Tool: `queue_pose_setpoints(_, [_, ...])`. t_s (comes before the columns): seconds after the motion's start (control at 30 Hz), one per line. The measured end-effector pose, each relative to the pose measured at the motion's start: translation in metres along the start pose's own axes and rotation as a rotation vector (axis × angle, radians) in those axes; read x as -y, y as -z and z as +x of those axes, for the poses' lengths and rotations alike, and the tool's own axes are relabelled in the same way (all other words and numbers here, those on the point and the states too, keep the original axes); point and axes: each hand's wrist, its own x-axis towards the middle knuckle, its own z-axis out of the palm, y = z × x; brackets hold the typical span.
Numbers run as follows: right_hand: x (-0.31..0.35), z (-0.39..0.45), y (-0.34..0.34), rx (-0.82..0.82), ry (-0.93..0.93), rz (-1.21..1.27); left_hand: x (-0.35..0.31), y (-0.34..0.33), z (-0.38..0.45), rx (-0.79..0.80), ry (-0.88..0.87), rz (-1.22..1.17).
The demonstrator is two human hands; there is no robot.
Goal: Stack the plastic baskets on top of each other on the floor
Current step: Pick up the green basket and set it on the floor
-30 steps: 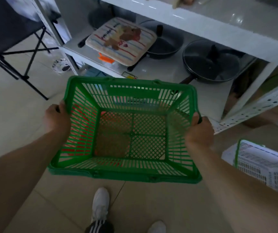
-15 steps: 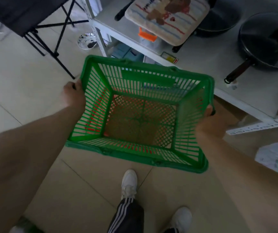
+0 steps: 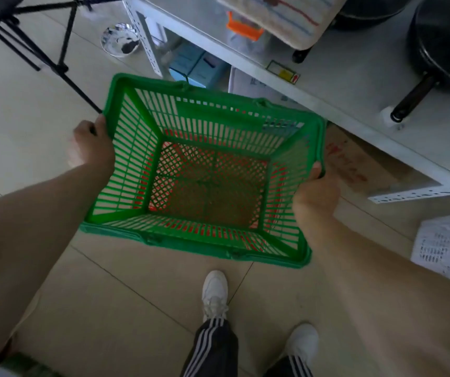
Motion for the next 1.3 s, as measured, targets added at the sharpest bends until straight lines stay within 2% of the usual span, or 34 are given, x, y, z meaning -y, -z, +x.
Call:
queue_pose_setpoints(0.3, [-0.026, -0.003, -0.043, -0.001, -0.133, 0.006, 0.005, -0.05, 0.028, 0.07, -0.055, 0.147])
queue_pose_setpoints(0.57, [-0.043, 0.006, -0.084, 0.03, -0.228, -0.037, 0.022, -0.099, 0.046, 0.11, -0.057, 0.175])
queue_pose_setpoints(0.9, [-0.065, 0.013, -0.134, 0.059, -0.271, -0.095, 0.054, -0.139, 0.047, 0.127, -0.024, 0.251])
queue_pose_setpoints(1.13, [-0.074, 0.019, -0.151, 0.123, -0.25, -0.139, 0.06, -0.16, 0.046, 0.131, 0.02, 0.235])
queue_pose_setpoints(1.3, [-0.082, 0.022, -0.16, 0.144, -0.202, -0.207, 0.063, -0.166, 0.047, 0.151, 0.006, 0.318])
